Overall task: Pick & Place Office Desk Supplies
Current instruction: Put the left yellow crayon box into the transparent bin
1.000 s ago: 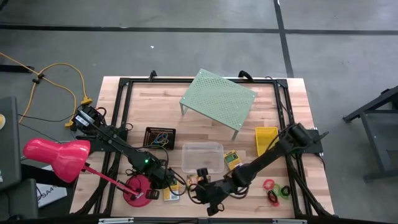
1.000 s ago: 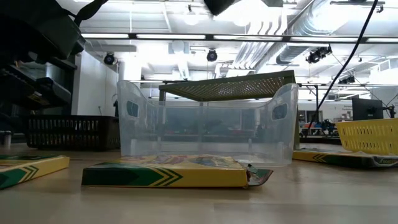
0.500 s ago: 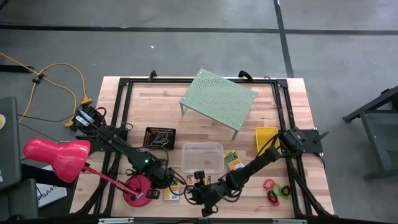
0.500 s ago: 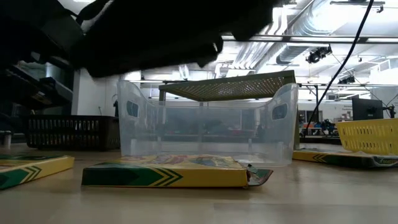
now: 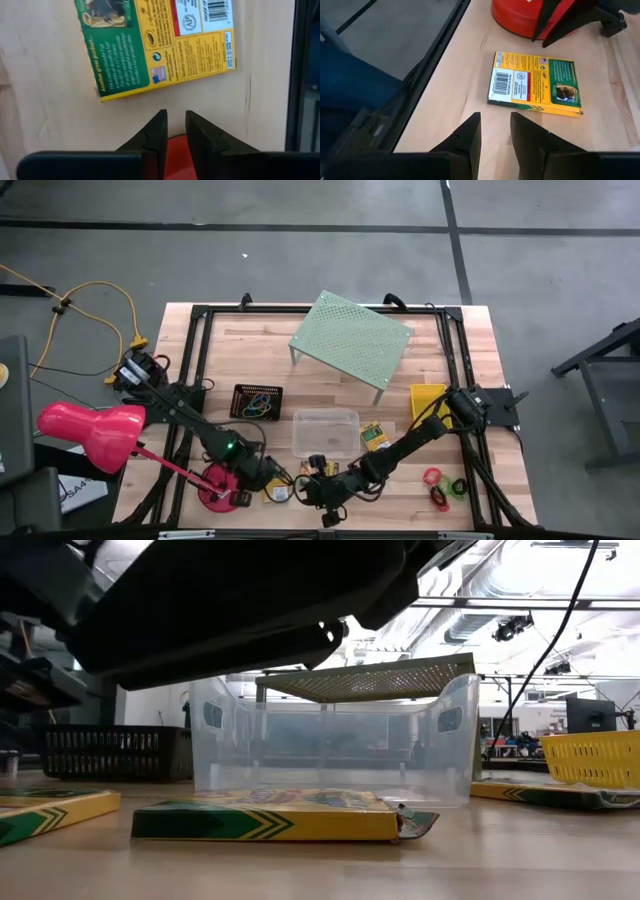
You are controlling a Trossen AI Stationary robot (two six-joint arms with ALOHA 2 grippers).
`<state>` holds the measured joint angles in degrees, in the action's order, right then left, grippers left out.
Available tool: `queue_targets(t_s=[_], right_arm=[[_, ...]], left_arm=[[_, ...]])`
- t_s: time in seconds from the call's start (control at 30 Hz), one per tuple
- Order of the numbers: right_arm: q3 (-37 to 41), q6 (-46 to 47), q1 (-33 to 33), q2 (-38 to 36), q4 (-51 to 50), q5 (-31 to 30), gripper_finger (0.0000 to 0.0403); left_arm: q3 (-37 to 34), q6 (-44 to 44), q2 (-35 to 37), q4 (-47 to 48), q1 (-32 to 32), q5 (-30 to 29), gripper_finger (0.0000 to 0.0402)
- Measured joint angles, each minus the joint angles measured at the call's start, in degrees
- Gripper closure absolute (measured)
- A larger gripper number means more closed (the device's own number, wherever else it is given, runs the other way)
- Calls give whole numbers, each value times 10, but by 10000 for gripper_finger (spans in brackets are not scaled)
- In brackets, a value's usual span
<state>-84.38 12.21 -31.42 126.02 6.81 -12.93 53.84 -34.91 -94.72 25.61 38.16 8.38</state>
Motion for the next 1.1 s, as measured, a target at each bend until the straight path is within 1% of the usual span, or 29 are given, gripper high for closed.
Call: queue_targets(t_s=[0.13,0.3,0.57,0.73,0.9,1.1], right_arm=[[0,0,0,0,6,0,309],[0,3,0,0,17,0,309],[0,1,0,0,16,0,309],[0,-3,2,0,9,0,309],[0,-4,3,0,1,0,309],[0,-4,7,0,-3,0,309]], left_arm=[[0,-1,0,-1,13,-42,338],[0,-6,0,-7,15,-68,338],[0,-69,0,-18,15,-70,338],[0,-93,0,-19,21,-68,338],[0,-102,-1,-31,35,-76,338],[0,-101,-30,-59,41,-80,338]])
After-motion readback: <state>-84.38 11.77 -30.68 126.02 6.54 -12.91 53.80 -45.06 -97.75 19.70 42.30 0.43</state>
